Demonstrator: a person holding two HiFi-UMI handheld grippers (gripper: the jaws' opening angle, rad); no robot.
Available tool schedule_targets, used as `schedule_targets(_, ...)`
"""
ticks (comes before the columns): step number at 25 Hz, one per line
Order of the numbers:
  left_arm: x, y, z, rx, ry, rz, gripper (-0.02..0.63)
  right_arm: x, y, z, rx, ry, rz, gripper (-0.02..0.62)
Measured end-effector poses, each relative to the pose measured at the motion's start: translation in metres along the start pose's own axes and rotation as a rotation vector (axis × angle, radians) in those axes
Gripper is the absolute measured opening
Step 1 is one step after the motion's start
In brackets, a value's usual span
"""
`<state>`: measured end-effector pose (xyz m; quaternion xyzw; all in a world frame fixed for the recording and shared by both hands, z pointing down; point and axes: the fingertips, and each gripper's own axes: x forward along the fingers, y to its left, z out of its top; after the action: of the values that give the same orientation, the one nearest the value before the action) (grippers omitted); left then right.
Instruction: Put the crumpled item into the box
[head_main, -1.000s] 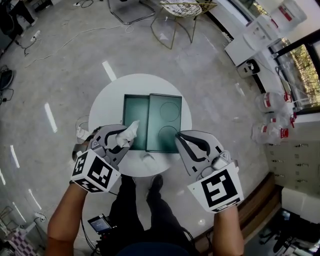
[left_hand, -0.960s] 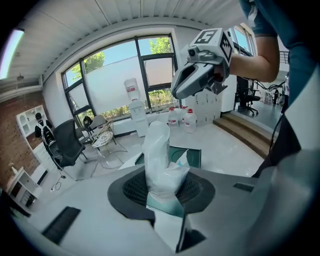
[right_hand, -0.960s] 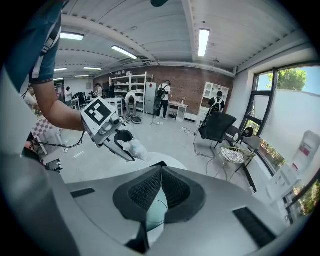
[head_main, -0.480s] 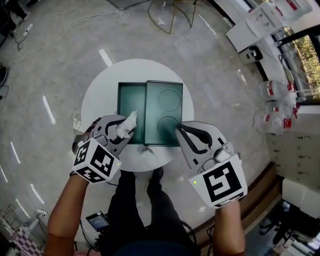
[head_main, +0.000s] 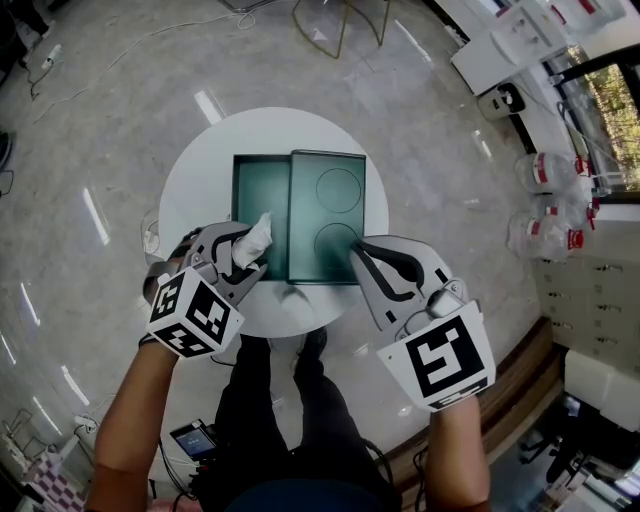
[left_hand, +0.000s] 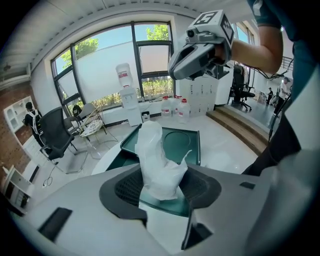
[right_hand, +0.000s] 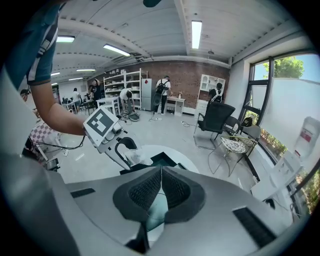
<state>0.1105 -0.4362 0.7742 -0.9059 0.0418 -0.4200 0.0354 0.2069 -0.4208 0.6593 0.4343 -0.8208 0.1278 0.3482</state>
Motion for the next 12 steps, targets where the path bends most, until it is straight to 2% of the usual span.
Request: schedule_targets(12, -0.017, -0.007, 0.008, 0.025, -0.007, 0.005, 0.241, -0.013, 0.009, 0.006, -0.005, -0.003, -0.013, 0.038)
